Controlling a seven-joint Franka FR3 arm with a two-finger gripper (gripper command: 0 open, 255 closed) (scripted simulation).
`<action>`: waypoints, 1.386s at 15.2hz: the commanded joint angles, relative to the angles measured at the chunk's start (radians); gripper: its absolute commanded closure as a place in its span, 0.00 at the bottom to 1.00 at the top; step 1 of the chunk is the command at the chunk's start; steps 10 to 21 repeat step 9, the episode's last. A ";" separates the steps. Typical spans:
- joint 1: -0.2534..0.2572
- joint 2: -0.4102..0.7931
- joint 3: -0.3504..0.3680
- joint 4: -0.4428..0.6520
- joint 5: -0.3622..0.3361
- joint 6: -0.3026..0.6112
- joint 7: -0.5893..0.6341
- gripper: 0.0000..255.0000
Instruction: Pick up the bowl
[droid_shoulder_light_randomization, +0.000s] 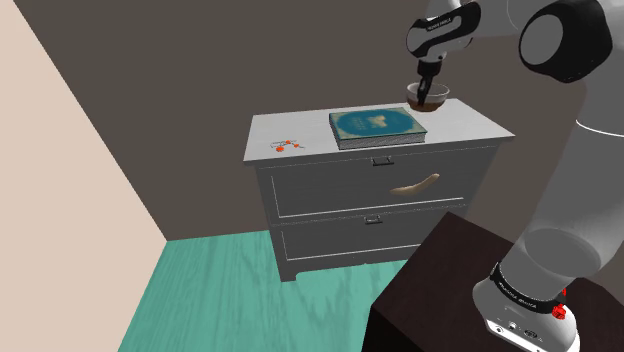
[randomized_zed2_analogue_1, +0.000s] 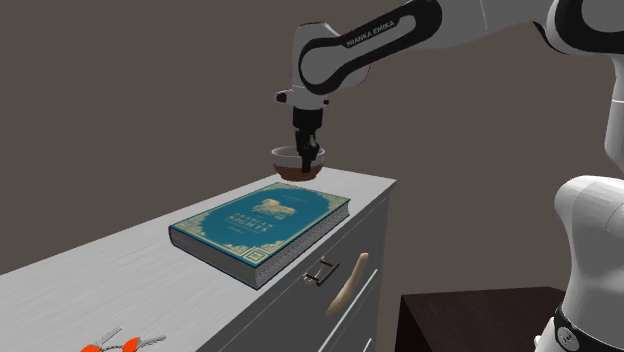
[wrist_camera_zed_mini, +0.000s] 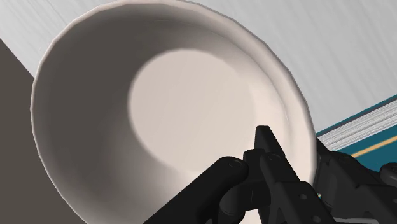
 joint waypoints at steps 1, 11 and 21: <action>0.000 -0.006 -0.001 0.023 -0.003 -0.028 0.000 1.00; 0.000 -0.014 -0.003 0.097 -0.006 -0.108 -0.003 1.00; 0.000 -0.014 -0.003 0.097 -0.006 -0.108 -0.003 1.00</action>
